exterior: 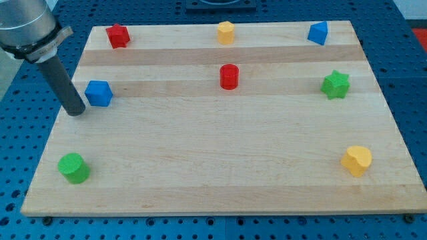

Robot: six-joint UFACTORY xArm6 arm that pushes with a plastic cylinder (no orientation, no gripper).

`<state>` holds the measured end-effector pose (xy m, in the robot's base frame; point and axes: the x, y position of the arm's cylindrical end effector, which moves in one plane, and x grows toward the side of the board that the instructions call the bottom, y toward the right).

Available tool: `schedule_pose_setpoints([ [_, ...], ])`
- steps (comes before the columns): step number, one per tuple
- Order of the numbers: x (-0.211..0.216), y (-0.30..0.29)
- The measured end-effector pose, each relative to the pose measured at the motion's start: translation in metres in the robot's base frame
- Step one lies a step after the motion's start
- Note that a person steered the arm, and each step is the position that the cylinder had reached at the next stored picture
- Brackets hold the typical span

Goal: Push blue cube to the red circle

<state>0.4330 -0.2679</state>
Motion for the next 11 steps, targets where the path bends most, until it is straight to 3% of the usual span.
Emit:
schedule_pose_setpoints([
  [5,-0.044,0.026],
  [9,-0.044,0.113],
  [11,-0.062,0.127],
])
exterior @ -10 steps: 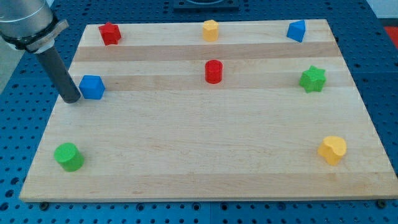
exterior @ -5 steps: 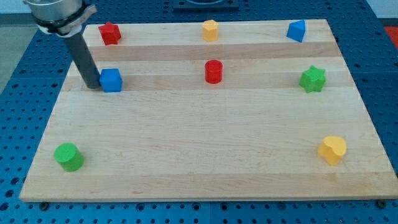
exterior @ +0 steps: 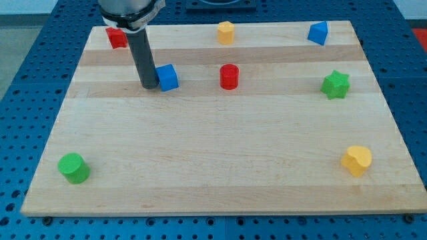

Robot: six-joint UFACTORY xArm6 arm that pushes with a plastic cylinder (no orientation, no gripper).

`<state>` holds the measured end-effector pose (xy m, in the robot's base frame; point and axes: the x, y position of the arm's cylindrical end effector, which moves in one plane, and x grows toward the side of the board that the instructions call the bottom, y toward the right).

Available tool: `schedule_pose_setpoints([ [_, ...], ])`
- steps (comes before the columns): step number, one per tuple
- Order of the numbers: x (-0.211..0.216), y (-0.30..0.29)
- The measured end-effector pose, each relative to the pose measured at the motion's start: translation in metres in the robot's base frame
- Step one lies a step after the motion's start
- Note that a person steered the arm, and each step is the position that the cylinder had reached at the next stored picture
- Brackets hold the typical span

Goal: Push blue cube to the red circle

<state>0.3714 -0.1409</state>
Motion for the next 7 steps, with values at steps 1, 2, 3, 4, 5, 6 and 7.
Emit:
schedule_pose_setpoints([
  [1,-0.010,0.000],
  [2,-0.014,0.002],
  [3,-0.014,0.010],
  [4,-0.014,0.022],
  [5,-0.014,0.040],
  [6,-0.014,0.058],
  [7,-0.014,0.075],
])
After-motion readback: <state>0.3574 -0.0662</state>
